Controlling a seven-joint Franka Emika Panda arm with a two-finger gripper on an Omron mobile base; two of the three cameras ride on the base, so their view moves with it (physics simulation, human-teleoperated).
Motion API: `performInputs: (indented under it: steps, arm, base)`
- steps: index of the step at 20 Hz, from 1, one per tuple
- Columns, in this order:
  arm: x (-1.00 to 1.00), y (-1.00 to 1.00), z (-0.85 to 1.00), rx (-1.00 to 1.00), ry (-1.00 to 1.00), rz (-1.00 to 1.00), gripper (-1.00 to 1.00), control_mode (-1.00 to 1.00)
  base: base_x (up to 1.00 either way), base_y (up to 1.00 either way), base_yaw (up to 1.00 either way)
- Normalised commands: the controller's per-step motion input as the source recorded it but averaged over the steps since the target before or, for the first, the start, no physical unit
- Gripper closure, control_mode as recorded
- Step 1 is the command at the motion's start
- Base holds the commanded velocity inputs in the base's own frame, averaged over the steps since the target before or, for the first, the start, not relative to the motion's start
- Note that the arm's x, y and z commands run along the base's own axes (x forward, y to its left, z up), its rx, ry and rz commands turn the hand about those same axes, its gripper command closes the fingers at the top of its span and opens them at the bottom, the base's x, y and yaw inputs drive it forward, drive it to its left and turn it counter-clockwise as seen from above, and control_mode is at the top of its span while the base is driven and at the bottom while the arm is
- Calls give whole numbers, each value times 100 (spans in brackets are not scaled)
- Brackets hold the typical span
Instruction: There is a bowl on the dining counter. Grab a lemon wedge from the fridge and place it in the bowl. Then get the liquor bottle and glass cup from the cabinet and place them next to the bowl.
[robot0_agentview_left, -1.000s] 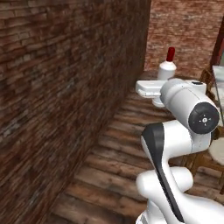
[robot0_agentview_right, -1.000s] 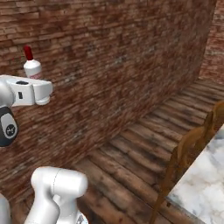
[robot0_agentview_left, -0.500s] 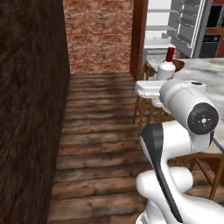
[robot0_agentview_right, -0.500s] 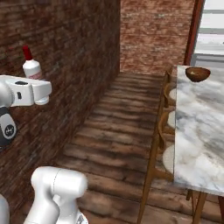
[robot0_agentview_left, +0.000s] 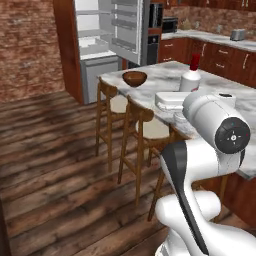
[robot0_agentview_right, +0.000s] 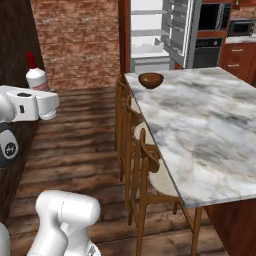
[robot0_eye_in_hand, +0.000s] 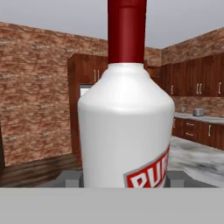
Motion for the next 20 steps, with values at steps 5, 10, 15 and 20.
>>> performInputs:
  steps: [5, 10, 15, 20]
  arm:
    - [0, 0, 0, 0, 0, 0, 100, 100]
    - [0, 0, 0, 0, 0, 0, 100, 100]
    - [0, 0, 0, 0, 0, 0, 100, 100]
    - [0, 0, 0, 0, 0, 0, 100, 100]
  base:
    - [80, 58, -69]
    - [89, 99, -63]
    - [47, 100, -53]
    - [19, 100, -47]
